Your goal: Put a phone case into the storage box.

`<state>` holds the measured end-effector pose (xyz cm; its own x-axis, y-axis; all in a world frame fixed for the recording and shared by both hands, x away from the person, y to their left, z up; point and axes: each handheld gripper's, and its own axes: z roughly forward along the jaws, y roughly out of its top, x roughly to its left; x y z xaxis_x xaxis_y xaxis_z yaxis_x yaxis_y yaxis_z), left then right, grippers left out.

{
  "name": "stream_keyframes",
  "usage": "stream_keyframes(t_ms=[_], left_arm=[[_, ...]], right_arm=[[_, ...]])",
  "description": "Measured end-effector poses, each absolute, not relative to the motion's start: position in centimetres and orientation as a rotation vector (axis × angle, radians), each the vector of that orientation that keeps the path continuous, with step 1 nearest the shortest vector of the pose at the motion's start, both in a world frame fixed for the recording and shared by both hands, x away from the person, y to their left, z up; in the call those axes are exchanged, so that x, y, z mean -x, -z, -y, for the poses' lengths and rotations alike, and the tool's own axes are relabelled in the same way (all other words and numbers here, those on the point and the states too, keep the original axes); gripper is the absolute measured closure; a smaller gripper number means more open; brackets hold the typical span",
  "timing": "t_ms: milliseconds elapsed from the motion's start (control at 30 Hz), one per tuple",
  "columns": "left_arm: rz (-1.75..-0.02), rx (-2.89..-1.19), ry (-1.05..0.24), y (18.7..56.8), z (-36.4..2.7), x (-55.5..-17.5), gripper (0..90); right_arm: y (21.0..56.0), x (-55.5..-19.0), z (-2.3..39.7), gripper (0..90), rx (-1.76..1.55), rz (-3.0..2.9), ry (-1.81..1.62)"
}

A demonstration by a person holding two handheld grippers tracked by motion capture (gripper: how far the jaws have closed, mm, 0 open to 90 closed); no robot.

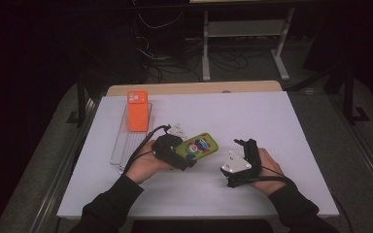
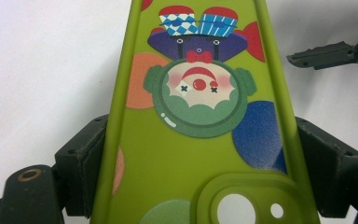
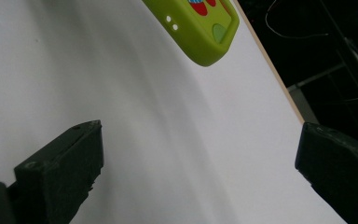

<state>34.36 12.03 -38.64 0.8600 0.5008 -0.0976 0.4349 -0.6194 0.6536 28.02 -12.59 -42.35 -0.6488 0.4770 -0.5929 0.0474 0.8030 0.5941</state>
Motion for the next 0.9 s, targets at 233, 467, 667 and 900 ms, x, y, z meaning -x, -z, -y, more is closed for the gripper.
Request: stream_keyframes(t_ms=[233,467,667,900], left_arm=[[-0.681,-2.316,-0.116,38.6,-12.0,-34.4,15.7],[-0.645,-2.369,-0.122,38.4,-12.3,-34.6,15.7],[-0.671,-2.344,-0.113,38.6,-12.1,-34.5,15.7],[-0.663,-2.356,-0.109,38.5,-12.0,-34.6,15.7]], right_arm=[[42.3,-27.6,12.3,0.3,-0.330,-2.150,-0.674],[42.4,-27.5,12.0,0.3,-0.160,-2.075,-0.562],[42.7,-27.1,11.6,0.3,-0.057,-2.000,-0.493],[42.9,-26.5,11.0,0.3,0.034,-1.922,-0.455]])
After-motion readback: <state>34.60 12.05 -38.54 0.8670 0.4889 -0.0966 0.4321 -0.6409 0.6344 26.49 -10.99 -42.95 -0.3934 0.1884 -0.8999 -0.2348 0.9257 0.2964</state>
